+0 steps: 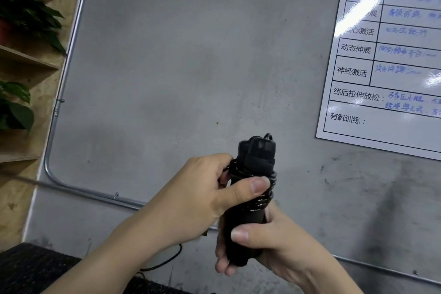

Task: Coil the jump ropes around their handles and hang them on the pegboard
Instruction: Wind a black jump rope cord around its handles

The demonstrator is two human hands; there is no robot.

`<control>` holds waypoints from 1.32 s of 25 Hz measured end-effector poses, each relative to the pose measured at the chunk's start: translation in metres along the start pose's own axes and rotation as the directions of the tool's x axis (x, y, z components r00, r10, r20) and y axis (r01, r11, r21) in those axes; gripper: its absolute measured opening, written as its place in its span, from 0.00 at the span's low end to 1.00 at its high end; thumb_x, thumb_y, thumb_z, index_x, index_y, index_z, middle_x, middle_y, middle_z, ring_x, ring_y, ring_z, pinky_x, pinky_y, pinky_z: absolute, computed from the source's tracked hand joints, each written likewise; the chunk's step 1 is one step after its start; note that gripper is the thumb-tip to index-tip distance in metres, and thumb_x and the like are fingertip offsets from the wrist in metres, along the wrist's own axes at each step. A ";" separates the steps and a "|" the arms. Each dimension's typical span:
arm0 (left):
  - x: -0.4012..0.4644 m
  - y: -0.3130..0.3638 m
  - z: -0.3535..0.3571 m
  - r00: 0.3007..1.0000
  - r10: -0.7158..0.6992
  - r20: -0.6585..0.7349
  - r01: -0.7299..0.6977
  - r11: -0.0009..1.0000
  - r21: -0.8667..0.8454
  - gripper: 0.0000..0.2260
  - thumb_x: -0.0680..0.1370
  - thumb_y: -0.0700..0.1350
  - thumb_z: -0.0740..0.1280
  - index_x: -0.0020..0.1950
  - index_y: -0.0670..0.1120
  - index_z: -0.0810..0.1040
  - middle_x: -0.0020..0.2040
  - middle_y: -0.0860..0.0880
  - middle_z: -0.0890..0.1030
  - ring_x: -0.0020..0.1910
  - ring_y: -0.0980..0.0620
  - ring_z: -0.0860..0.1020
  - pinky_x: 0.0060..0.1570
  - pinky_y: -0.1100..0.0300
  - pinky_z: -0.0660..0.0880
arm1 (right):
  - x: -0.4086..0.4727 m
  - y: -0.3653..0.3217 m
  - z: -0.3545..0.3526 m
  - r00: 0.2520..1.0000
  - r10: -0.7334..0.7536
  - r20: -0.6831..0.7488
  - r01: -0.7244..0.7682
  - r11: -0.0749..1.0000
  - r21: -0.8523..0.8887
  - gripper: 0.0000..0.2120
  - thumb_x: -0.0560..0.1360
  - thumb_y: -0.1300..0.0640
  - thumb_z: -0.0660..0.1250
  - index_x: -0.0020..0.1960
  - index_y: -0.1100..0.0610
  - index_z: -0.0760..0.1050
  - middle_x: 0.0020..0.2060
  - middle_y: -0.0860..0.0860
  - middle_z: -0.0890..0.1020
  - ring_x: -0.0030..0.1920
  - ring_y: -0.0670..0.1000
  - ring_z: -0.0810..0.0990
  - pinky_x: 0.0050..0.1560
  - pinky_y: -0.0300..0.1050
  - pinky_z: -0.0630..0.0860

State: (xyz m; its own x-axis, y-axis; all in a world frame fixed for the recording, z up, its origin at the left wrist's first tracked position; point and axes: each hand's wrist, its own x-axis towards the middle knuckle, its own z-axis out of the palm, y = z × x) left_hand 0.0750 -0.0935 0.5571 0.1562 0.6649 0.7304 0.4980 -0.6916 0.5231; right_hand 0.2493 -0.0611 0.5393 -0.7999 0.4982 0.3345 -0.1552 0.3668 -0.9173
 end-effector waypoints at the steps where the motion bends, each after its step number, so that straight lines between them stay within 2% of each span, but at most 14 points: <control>1: 0.001 -0.001 0.000 1.000 -0.027 0.007 0.027 1.000 -0.013 0.37 0.65 0.81 0.63 0.45 0.46 0.78 0.35 0.53 0.77 0.35 0.52 0.75 0.40 0.45 0.74 | 0.002 0.004 -0.001 0.996 -0.026 -0.082 0.022 0.999 -0.050 0.17 0.65 0.55 0.75 0.54 0.54 0.84 0.35 0.60 0.82 0.38 0.61 0.84 0.39 0.49 0.79; 3: 0.004 -0.003 -0.005 0.994 -0.110 -0.018 0.111 0.986 0.125 0.43 0.58 0.87 0.57 0.41 0.47 0.75 0.33 0.54 0.75 0.33 0.52 0.73 0.40 0.46 0.75 | 0.008 0.012 -0.007 0.941 -0.108 -0.320 0.050 0.982 -0.185 0.19 0.61 0.53 0.77 0.45 0.64 0.80 0.33 0.58 0.81 0.40 0.62 0.83 0.40 0.51 0.76; 5: 0.004 -0.002 -0.011 0.981 -0.187 -0.058 0.196 0.934 0.298 0.42 0.56 0.88 0.53 0.35 0.48 0.67 0.28 0.57 0.67 0.28 0.55 0.65 0.34 0.53 0.67 | 0.010 0.014 -0.012 0.885 -0.180 -0.429 0.063 0.960 -0.274 0.22 0.61 0.54 0.77 0.42 0.70 0.73 0.35 0.60 0.77 0.42 0.62 0.80 0.42 0.55 0.74; 7: 0.003 0.001 -0.014 0.978 -0.179 -0.108 0.207 0.902 0.378 0.39 0.59 0.86 0.53 0.34 0.48 0.64 0.26 0.55 0.64 0.27 0.54 0.63 0.32 0.54 0.62 | 0.010 0.010 -0.013 0.866 -0.203 -0.457 0.069 0.954 -0.293 0.18 0.62 0.58 0.77 0.42 0.69 0.73 0.36 0.61 0.75 0.41 0.61 0.80 0.42 0.52 0.76; 9: 0.001 0.004 -0.013 0.981 -0.101 -0.168 0.163 0.894 0.418 0.38 0.62 0.84 0.53 0.34 0.47 0.62 0.26 0.54 0.63 0.27 0.53 0.62 0.30 0.55 0.60 | 0.008 0.002 -0.011 0.856 -0.202 -0.476 0.078 0.961 -0.267 0.06 0.64 0.63 0.76 0.37 0.61 0.79 0.34 0.58 0.77 0.37 0.58 0.82 0.38 0.45 0.79; 12: 0.000 0.006 -0.007 0.977 0.003 -0.215 0.090 0.901 0.423 0.33 0.68 0.79 0.54 0.33 0.47 0.60 0.25 0.54 0.66 0.27 0.54 0.66 0.28 0.57 0.56 | 0.008 -0.001 -0.012 0.844 -0.189 -0.502 0.066 0.965 -0.252 0.12 0.65 0.67 0.77 0.32 0.53 0.79 0.30 0.53 0.77 0.30 0.55 0.79 0.32 0.40 0.76; 14: -0.002 0.005 -0.002 0.975 0.051 -0.215 0.044 0.907 0.418 0.31 0.72 0.75 0.54 0.32 0.47 0.59 0.26 0.56 0.68 0.27 0.51 0.64 0.28 0.57 0.56 | 0.010 0.000 -0.012 0.828 -0.205 -0.522 0.071 0.961 -0.266 0.07 0.64 0.64 0.75 0.35 0.59 0.77 0.30 0.57 0.76 0.30 0.56 0.76 0.30 0.40 0.74; 18: -0.003 0.004 0.008 0.973 0.115 -0.203 -0.012 0.894 0.449 0.26 0.77 0.69 0.55 0.32 0.50 0.58 0.24 0.51 0.65 0.26 0.50 0.63 0.29 0.55 0.57 | 0.014 0.006 -0.016 0.796 -0.232 -0.559 0.051 0.946 -0.320 0.14 0.64 0.61 0.74 0.42 0.70 0.75 0.32 0.60 0.74 0.32 0.54 0.74 0.31 0.41 0.73; 20: -0.004 0.007 0.013 0.972 0.122 -0.201 -0.016 0.888 0.460 0.24 0.79 0.66 0.56 0.33 0.51 0.59 0.24 0.52 0.63 0.26 0.51 0.64 0.28 0.56 0.57 | 0.013 0.008 -0.018 0.794 -0.222 -0.565 0.037 0.947 -0.320 0.14 0.65 0.62 0.75 0.45 0.70 0.78 0.32 0.58 0.76 0.31 0.53 0.75 0.31 0.41 0.72; 23: -0.005 0.014 0.024 0.971 0.050 -0.232 0.057 0.901 0.431 0.24 0.76 0.70 0.60 0.35 0.52 0.61 0.26 0.53 0.65 0.27 0.53 0.66 0.29 0.60 0.58 | 0.013 0.013 -0.011 0.758 -0.237 -0.608 0.025 0.941 -0.336 0.04 0.69 0.69 0.74 0.41 0.65 0.80 0.28 0.53 0.76 0.28 0.48 0.72 0.29 0.39 0.69; 25: -0.003 0.016 0.029 0.959 -0.015 -0.285 0.130 0.912 0.388 0.29 0.69 0.77 0.61 0.35 0.51 0.62 0.28 0.53 0.65 0.27 0.53 0.65 0.30 0.59 0.58 | 0.015 0.017 -0.004 0.704 -0.308 -0.640 0.035 0.915 -0.402 0.07 0.67 0.69 0.73 0.36 0.62 0.77 0.24 0.50 0.74 0.26 0.46 0.69 0.28 0.38 0.66; 27: 0.000 0.013 0.030 0.940 -0.028 -0.340 0.141 0.939 0.312 0.31 0.65 0.79 0.59 0.34 0.49 0.63 0.26 0.53 0.66 0.27 0.52 0.64 0.29 0.58 0.58 | 0.017 0.016 0.005 0.670 -0.370 -0.644 0.066 0.893 -0.445 0.08 0.66 0.66 0.75 0.35 0.57 0.78 0.25 0.52 0.77 0.28 0.46 0.71 0.29 0.41 0.69; 30: 0.002 0.003 0.025 0.928 -0.004 -0.372 0.073 0.983 0.171 0.33 0.69 0.78 0.62 0.33 0.48 0.63 0.25 0.55 0.66 0.27 0.52 0.62 0.29 0.58 0.59 | 0.014 -0.001 0.006 0.740 -0.347 -0.576 0.043 0.880 -0.474 0.11 0.68 0.62 0.78 0.33 0.53 0.79 0.28 0.51 0.79 0.29 0.48 0.77 0.31 0.40 0.73; 33: 0.006 -0.003 0.015 0.937 0.024 -0.348 -0.018 1.000 0.020 0.31 0.73 0.72 0.64 0.35 0.43 0.68 0.27 0.55 0.64 0.28 0.53 0.63 0.30 0.56 0.63 | 0.003 -0.014 -0.007 0.905 -0.146 -0.400 0.070 0.977 -0.200 0.10 0.70 0.56 0.78 0.42 0.61 0.81 0.36 0.60 0.81 0.35 0.57 0.80 0.37 0.41 0.76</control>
State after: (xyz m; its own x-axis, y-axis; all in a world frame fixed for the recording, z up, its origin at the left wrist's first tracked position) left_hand 0.0865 -0.0831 0.5531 -0.1391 0.5084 0.8498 0.5126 -0.6973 0.5011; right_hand 0.2528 -0.0592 0.5545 -0.4688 0.7116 0.5233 -0.0914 0.5502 -0.8300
